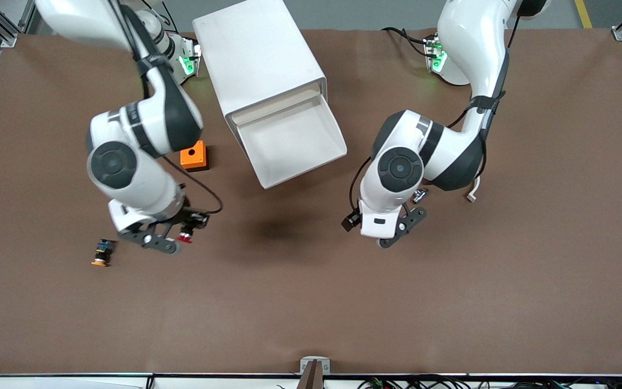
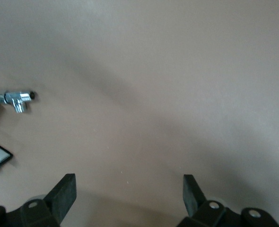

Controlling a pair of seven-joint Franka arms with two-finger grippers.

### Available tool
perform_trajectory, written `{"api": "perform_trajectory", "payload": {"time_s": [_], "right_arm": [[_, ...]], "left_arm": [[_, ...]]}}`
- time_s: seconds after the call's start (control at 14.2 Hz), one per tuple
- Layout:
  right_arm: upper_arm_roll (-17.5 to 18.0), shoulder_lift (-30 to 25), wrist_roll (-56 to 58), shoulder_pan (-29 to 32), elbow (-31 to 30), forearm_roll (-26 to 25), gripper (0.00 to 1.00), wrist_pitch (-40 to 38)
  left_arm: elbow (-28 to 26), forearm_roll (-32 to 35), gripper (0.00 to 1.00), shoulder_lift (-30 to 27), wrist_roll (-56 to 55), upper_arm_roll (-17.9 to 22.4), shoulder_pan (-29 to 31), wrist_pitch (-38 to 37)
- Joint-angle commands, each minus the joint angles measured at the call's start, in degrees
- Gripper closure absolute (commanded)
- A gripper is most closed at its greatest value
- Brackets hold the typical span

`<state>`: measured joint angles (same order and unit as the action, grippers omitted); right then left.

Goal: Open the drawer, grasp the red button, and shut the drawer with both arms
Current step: 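Lower the red button beside the yellow button while the left gripper pushes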

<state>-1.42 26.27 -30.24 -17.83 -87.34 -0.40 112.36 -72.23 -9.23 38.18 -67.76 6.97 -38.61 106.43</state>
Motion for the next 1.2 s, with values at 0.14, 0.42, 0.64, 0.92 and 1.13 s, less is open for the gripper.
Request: {"api": "perform_trajectory", "payload": {"time_s": [0.14,0.42,0.64,0.92,1.13], "right_arm": [[1.2,1.9,19.3,10.1,-9.7,0.6,1.00,14.3],[1.2,7.1,24.3,13.7,-10.0,0.6,1.00,19.7],[1.2,9.6,27.3,15.4,-10.0,0.6,1.00,22.3],[1.2,11.6,30.7,17.7,-10.8,0.6,1.00,24.0],[1.2,11.4,30.7,18.1,-13.5,0.6,1.00,26.3]], "left_arm": [[-0.4,0.9,0.01,1.1,-1.1,-1.2,-3.0,1.1],[-0.5,0.8,0.01,2.2,-1.1,-1.9,-5.7,1.1],[-0.5,0.7,0.01,3.3,-1.1,-1.9,-8.2,1.1],[-0.5,0.4,0.01,3.6,-1.1,-2.0,-10.9,1.1],[-0.5,0.2,0.01,3.5,-1.1,-2.1,-13.6,1.1]]}}
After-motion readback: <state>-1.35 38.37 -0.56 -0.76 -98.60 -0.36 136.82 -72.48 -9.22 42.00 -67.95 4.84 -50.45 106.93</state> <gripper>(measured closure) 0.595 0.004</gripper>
